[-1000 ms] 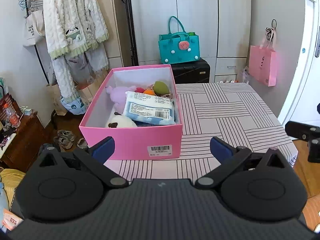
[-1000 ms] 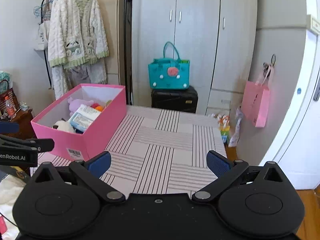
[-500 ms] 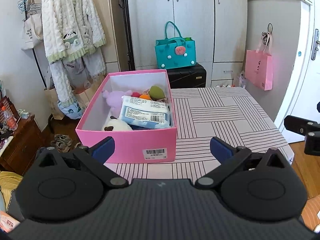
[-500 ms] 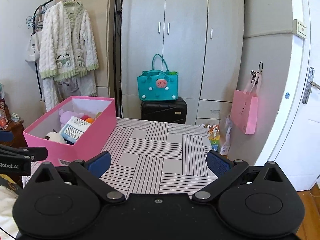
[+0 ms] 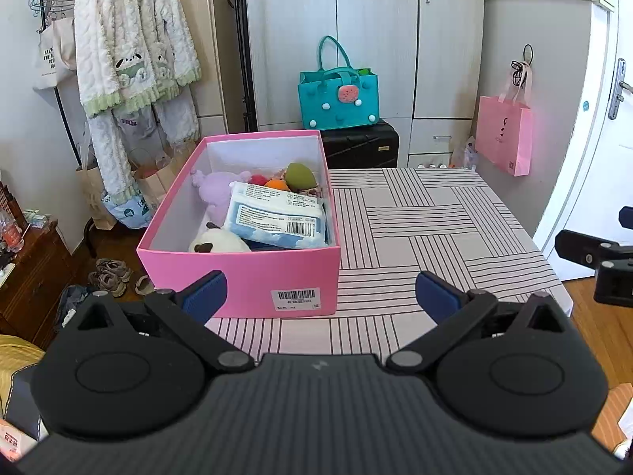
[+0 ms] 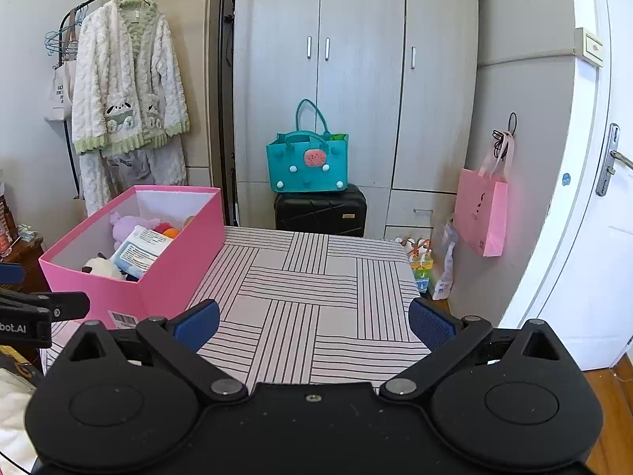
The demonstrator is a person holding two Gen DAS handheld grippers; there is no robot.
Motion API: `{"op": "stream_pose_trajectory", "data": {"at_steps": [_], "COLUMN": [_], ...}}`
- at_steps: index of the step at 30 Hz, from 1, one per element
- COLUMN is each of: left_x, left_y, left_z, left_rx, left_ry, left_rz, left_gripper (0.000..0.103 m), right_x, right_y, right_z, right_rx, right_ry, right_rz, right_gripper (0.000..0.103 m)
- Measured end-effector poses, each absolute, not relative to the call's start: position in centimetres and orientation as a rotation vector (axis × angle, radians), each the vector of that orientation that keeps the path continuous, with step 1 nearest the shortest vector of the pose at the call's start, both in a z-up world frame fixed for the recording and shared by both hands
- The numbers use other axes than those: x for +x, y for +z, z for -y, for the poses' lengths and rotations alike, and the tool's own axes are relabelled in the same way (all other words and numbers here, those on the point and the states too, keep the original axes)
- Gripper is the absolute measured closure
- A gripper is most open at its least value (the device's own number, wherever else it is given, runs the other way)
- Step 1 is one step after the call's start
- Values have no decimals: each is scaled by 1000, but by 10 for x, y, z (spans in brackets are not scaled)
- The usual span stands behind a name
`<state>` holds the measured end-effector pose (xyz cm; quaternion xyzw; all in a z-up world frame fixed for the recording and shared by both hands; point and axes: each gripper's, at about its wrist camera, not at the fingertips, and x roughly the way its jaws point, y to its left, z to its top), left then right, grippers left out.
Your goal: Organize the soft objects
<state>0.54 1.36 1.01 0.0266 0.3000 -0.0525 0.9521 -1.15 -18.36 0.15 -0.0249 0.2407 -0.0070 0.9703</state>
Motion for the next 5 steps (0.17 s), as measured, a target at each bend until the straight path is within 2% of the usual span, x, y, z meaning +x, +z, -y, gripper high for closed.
{"op": "stream_pose_trajectory", "data": {"at_steps": [5], "left_x": [7], "left_y": [10], "left_z": [-13], "left_rx": [58], "left_ry": [-98], "left_rz": [-611], "left_gripper": [0], "right_x": [-12], "right_y": [1], "right_z": [185], "right_rx": [-48], "right_ry": [-14], "right_rz": [-487], "right_gripper": [0]}}
